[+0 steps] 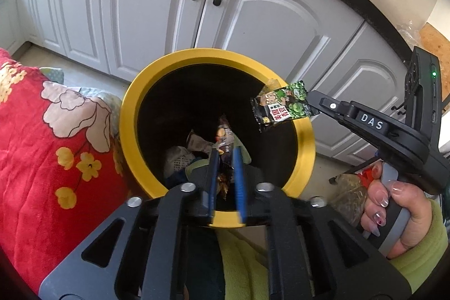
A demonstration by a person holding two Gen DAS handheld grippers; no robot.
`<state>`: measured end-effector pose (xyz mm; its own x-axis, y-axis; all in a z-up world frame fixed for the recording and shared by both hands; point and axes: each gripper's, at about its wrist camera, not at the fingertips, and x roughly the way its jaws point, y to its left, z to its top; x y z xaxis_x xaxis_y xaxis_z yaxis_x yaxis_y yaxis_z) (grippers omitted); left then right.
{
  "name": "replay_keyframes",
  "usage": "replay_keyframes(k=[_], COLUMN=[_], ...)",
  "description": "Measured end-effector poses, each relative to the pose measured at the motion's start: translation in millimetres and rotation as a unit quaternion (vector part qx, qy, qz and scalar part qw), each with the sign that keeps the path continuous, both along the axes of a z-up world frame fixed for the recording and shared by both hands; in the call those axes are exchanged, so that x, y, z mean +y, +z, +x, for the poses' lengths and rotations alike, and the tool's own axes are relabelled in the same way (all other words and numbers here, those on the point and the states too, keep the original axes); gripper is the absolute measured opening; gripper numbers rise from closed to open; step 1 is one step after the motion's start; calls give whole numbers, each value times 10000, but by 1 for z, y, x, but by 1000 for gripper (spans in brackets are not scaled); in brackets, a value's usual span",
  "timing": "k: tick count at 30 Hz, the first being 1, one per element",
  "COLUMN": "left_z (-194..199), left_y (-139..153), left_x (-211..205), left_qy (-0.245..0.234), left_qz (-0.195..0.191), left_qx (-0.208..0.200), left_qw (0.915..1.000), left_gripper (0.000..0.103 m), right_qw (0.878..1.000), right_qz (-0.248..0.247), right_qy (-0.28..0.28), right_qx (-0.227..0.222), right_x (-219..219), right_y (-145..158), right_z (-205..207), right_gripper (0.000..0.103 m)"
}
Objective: Collect trash
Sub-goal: 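Open both tools to drop the candy bar and green wrapper into the bin, then move both tools back over the table toward the red tube and purple wrapper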
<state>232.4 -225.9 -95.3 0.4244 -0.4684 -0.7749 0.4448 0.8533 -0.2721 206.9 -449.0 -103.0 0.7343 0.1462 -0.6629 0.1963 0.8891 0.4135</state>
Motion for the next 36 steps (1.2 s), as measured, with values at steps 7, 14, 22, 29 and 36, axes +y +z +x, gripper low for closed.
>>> replay_keyframes(k=[7,14,22,29,36], left_z=[2,-14,-35,-52,-67], left_y=[8,34,60,68,65], left_x=[28,89,158,214,265], left_qy=[378,842,1360,1793,2173], left_qz=[83,233,325,457,545], left_qx=[-159,-619,-1011,-1162,-1148], left_qw=[9991,9942,9850,9758,9678], left_gripper=[58,68,92,92,92], right_qw=[9999,9978,9892,9801,9695], right_qz=[-28,70,67,-97,-283], right_qy=[-42,498,1355,1906,2373], right_qx=[-148,-426,-553,-540,-536], right_x=[6,48,120,174,231], right_y=[9,35,57,66,71], right_z=[-3,-6,-7,-6,-7], right_gripper=[39,44,55,61,68])
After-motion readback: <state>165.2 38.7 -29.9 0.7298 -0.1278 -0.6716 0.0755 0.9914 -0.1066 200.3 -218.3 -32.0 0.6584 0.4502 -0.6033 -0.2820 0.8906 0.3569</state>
